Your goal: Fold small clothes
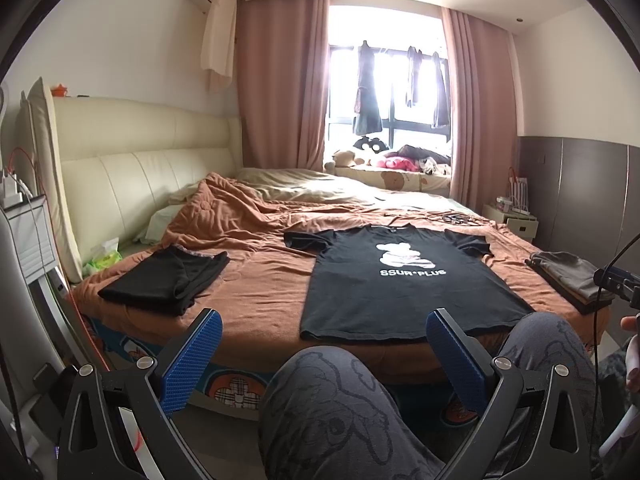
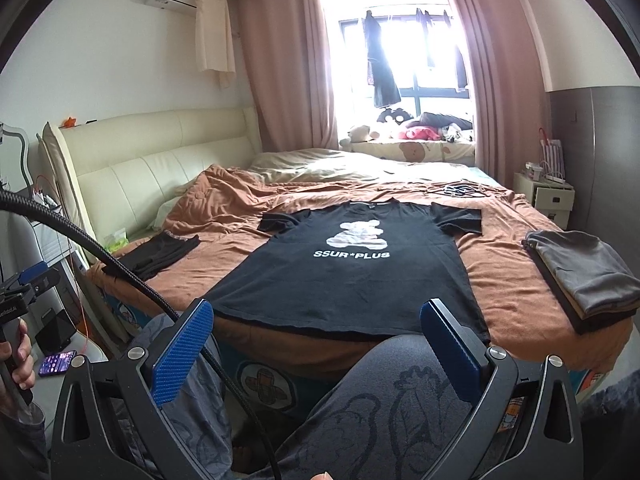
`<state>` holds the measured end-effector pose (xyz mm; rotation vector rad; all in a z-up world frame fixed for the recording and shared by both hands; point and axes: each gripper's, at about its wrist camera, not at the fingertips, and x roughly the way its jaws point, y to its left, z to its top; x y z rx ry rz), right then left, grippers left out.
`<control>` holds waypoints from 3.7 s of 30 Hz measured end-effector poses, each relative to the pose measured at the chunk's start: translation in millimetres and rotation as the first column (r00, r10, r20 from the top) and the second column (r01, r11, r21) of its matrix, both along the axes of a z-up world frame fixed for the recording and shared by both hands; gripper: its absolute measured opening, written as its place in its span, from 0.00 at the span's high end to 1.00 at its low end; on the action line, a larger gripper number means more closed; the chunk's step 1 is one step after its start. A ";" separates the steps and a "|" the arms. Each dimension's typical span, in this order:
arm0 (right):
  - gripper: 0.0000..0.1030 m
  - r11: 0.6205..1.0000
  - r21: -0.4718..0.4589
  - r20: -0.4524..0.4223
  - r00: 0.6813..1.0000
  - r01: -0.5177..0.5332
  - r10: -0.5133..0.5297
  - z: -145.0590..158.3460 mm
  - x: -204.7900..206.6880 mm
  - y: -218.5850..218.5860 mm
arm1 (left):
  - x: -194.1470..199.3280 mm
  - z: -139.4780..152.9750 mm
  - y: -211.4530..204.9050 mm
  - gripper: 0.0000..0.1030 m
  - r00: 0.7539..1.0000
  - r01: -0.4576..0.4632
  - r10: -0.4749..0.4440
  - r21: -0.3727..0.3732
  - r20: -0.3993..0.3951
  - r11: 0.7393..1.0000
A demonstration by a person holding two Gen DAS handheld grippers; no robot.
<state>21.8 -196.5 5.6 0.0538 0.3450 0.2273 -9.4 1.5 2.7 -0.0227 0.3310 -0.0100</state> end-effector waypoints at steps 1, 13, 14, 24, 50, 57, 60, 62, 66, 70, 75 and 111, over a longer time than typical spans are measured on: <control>0.00 1.000 0.002 0.001 1.000 0.000 0.000 1.9 -0.8 -0.7 | -0.1 0.0 0.0 0.00 1.000 0.001 -0.001 -0.001 0.000 1.000; 0.00 1.000 0.004 0.010 1.000 -0.001 0.001 4.0 -3.9 -1.7 | -4.2 -0.3 -4.0 0.00 1.000 0.006 -0.006 -0.002 0.009 1.000; 0.00 1.000 0.004 0.010 1.000 -0.001 0.001 4.0 -3.5 -1.3 | -4.3 -0.3 -4.5 0.00 1.000 0.006 -0.006 -0.002 0.009 1.000; 0.00 1.000 0.002 0.004 1.000 -0.008 0.008 7.2 -4.7 0.3 | -7.5 0.2 -4.4 0.00 1.000 0.013 -0.013 -0.008 0.011 1.000; 0.00 1.000 0.014 0.010 1.000 -0.022 0.022 11.3 59.2 -7.2 | 52.3 19.5 14.9 0.00 1.000 -0.011 0.011 0.000 -0.023 1.000; 0.00 1.000 0.014 -0.048 0.999 -0.005 0.006 13.0 131.4 1.8 | 127.4 18.9 25.8 0.00 0.998 0.000 -0.001 -0.020 -0.059 1.000; 0.00 1.000 0.007 -0.074 0.997 -0.005 0.005 17.1 165.5 8.1 | 158.5 13.9 28.9 0.00 0.996 0.003 -0.005 -0.032 -0.085 0.999; 0.00 1.000 0.001 -0.089 0.996 -0.005 0.005 19.7 187.7 11.3 | 180.2 9.8 32.7 0.01 0.994 0.000 -0.005 -0.040 -0.106 0.999; 0.00 1.000 0.001 -0.117 0.993 -0.013 0.013 25.0 235.1 15.7 | 221.1 7.0 39.8 0.02 0.990 0.001 -0.007 -0.044 -0.138 0.999; 0.00 1.000 -0.001 -0.134 0.991 -0.025 0.025 28.7 274.6 17.7 | 261.3 7.2 49.3 0.05 0.986 0.001 -0.010 -0.059 -0.164 0.998; 0.00 0.999 0.003 -0.144 0.989 -0.044 0.044 34.2 326.2 19.7 | 313.3 7.6 61.1 0.14 0.982 -0.013 -0.003 -0.081 -0.189 0.997; 0.40 0.989 0.087 -0.485 0.862 -0.123 0.149 -34.0 702.1 82.5 | 675.5 -103.4 92.8 0.43 0.843 0.047 -0.076 -0.068 -0.533 0.997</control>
